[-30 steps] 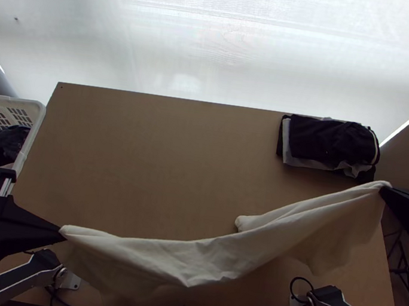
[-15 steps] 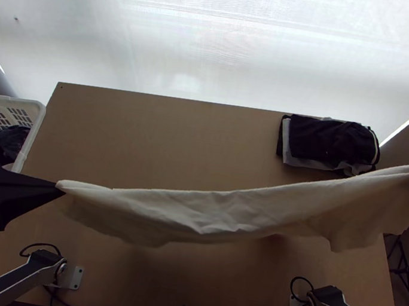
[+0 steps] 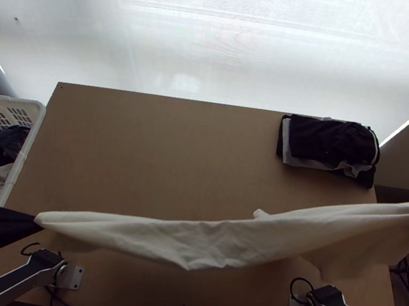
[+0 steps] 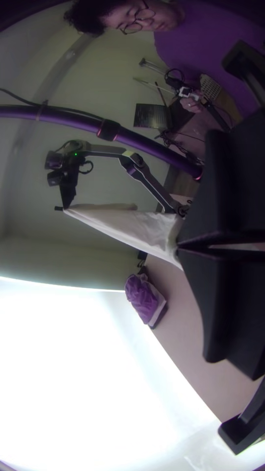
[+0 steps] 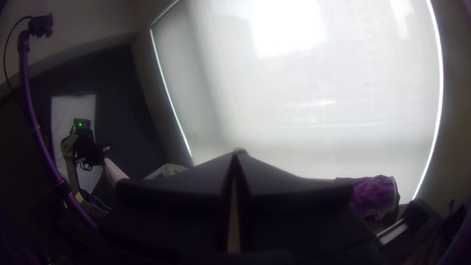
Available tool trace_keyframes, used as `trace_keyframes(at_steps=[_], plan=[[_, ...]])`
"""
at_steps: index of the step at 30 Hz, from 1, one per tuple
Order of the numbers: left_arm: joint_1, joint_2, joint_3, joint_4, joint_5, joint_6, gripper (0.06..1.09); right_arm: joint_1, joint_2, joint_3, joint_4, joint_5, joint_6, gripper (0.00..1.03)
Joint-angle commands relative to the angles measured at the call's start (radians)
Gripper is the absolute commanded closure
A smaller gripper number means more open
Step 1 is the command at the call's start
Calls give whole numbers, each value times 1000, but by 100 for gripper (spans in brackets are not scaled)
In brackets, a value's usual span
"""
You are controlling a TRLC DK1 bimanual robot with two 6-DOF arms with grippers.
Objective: Fold the t-shirt
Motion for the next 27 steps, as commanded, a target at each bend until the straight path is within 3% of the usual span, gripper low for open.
trace_keyframes(at_steps=[1,9,13,19,23,27], plan=[[-33,-31,16,-21,16,-11,105,20,-25,-3,-50,-44,-1,100],[-16,-8,-114,3,-11,41,105,31,-45,-222,-6,-65,5,100],[56,18,-338,92,-8,130,105,49,-49,-535,120,-82,60,100],[167,118,-687,304,58,150,105,38,41,-879,304,-168,57,100],[263,300,-743,365,144,154,105,-64,199,-926,362,-222,34,100],[288,503,-736,382,154,211,105,-236,415,-894,365,-306,16,100]])
